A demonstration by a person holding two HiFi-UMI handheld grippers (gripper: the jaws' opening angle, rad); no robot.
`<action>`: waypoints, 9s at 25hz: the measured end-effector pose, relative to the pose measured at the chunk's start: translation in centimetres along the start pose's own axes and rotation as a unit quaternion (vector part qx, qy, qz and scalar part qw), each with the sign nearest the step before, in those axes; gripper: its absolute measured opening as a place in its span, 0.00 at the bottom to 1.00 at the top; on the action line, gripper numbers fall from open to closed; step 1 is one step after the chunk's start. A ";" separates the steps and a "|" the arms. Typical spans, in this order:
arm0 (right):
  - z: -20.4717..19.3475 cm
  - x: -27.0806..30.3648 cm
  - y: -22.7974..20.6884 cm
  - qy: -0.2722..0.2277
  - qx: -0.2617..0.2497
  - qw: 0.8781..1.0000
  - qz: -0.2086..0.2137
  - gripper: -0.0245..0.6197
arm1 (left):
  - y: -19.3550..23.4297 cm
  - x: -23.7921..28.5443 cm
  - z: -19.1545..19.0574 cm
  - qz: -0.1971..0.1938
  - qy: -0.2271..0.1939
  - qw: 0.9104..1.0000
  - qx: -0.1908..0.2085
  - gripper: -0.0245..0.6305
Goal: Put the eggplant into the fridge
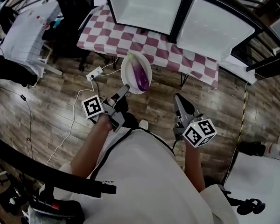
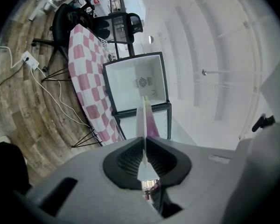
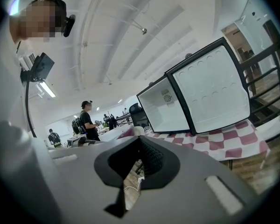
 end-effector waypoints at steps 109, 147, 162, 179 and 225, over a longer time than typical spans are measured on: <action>16.2 30.5 -11.6 0.018 0.000 0.994 -0.111 0.05 | 20.7 37.6 25.9 -0.084 0.177 0.981 -0.018 0.09; 18.1 32.2 -14.3 0.028 0.012 0.992 -0.126 0.05 | 27.8 46.1 24.9 0.009 0.254 0.967 0.015 0.08; 17.8 31.8 -13.8 0.018 0.012 0.992 -0.127 0.05 | 27.4 46.6 24.9 0.058 0.275 0.958 0.052 0.16; 17.8 30.4 -13.3 -0.001 0.011 0.992 -0.125 0.05 | 26.0 47.3 25.3 0.079 0.276 0.954 0.088 0.42; 18.0 29.8 -10.3 -0.039 -0.043 0.997 -0.060 0.05 | 8.6 28.4 29.9 -0.012 0.175 0.942 0.287 0.04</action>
Point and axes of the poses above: the fingertips, and each gripper's own axes: x forward along the fingers, y to its left, z out of its top, the point moved 9 cm from there along -x, backward along the fingers, and after that the axes turned 15 degrees about x, right-handed, at the moved point
